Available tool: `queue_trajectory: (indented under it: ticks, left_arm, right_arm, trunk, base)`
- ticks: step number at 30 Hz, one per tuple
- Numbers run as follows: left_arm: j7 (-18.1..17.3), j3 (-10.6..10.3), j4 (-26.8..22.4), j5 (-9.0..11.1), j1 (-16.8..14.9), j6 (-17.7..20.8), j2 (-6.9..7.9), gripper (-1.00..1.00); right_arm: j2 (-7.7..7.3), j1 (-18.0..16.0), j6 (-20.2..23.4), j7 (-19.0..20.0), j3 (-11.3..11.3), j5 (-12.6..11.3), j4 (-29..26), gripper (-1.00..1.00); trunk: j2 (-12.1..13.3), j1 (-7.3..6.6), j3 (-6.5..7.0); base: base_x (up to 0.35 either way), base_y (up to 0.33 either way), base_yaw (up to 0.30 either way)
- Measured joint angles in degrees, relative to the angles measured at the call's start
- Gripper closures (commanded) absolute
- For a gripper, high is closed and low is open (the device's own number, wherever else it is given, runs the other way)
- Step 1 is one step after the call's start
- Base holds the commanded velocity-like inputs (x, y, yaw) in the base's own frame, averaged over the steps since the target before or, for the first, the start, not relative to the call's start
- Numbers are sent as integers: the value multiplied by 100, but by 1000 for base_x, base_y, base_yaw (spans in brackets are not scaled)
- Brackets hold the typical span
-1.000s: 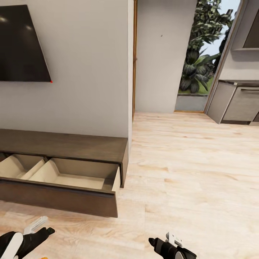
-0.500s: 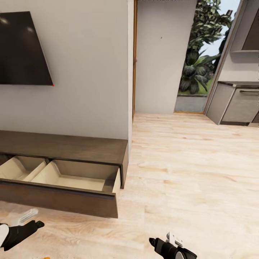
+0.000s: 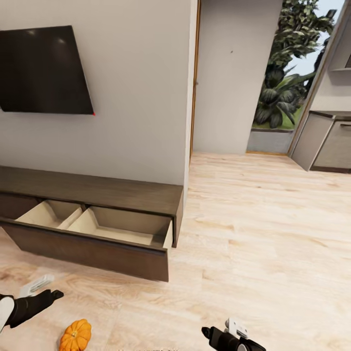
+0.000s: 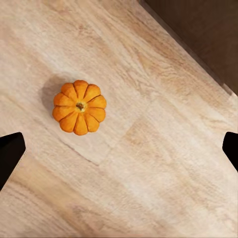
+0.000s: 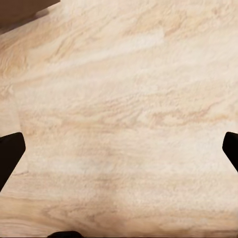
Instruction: Place each of the two pumpkins and all three candles from the living room inside a cabinet in the living room (use any cabinet), then make sure every cabinet is closed, and position the cauldron so it is next to a table in the living room.
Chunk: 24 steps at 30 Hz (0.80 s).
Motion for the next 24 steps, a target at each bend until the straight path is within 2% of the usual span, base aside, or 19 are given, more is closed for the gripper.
queue_trajectory:
  ticks: [8, 12, 18, 20, 23, 24]
  left_arm:
    - [-3, -1, -22, -29, -1, -8, 10, -100]
    - [-7, -7, 6, -49, -2, -8, 29, -100]
    - [-100, -2, 72, -52, -3, -9, 93, -100]
    - [-482, -7, 216, -43, -2, -10, 229, -100]
    - [-1166, -61, 490, 18, -2, -10, 579, -100]
    - [-1301, -79, 556, 33, -1, -10, 652, -100]
  right_arm:
    - [7, 1, -66, 0, 39, 28, 118, -100]
    - [9, 1, -234, 0, 129, 31, 205, -100]
    - [13, 0, -616, 0, 381, 20, 505, -100]
    - [13, 0, -648, 0, 413, 22, 536, -100]
    - [10, -1, -661, 0, 433, 28, 549, -100]
    - [11, -1, -662, 0, 438, 28, 550, -100]
  trunk:
    - [0, 0, -37]
    - [0, 0, -62]
    - [0, -1, -100]
    - [0, -1, -113]
    - [0, 0, -132]
    - [0, 0, -139]
  base:
    - [-2, 0, 249]
    - [0, 0, 223]
    - [53, 0, 220]
    - [68, 0, 219]
    - [22, 0, 219]
    - [7, 0, 219]
